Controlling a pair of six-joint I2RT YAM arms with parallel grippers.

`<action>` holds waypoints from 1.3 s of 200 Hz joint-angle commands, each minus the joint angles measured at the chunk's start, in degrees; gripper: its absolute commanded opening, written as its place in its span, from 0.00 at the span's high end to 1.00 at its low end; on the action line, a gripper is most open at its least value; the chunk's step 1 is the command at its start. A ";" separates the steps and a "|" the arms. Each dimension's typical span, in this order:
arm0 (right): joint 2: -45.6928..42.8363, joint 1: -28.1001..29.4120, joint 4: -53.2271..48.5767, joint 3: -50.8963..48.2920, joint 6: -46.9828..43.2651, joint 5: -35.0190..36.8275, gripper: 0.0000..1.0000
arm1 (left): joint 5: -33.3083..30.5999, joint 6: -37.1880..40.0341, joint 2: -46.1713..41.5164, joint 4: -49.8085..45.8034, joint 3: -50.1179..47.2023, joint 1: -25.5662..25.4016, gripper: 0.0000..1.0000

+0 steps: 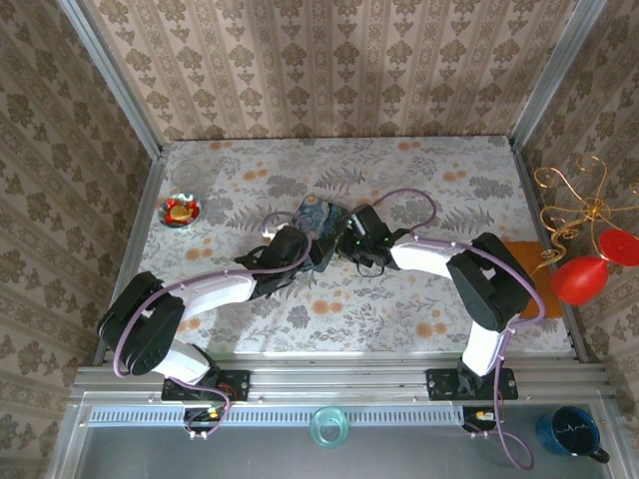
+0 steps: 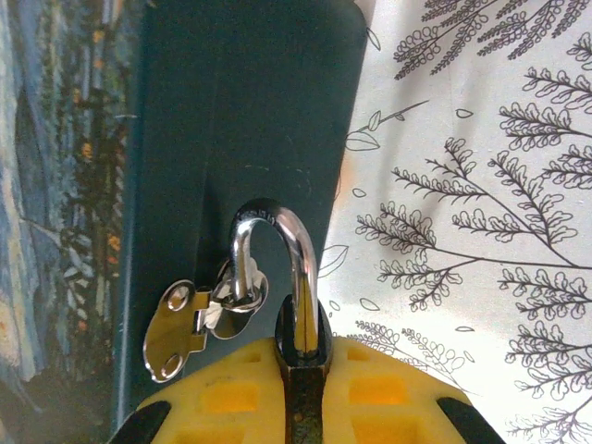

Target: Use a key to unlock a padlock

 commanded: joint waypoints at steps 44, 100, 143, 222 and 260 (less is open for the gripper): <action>-0.12 -3.52 4.10 -2.18 -2.75 -0.62 1.00 | -1.55 0.08 0.44 -7.54 -2.43 0.69 0.38; 1.01 -3.57 -1.52 -0.31 -8.72 -0.91 0.99 | -1.10 0.61 0.79 -7.45 -2.43 2.48 0.38; 3.46 -3.57 -2.38 -1.66 -10.53 0.17 0.95 | -1.45 0.68 0.08 -7.89 -2.44 2.66 0.38; -0.19 -4.09 7.16 -7.44 -10.30 -3.77 0.81 | -1.53 0.60 0.67 -7.80 -1.64 2.73 0.38; -1.80 -4.71 10.92 -11.13 -10.80 -5.39 0.75 | -1.60 0.65 0.78 -7.38 -1.37 2.94 0.38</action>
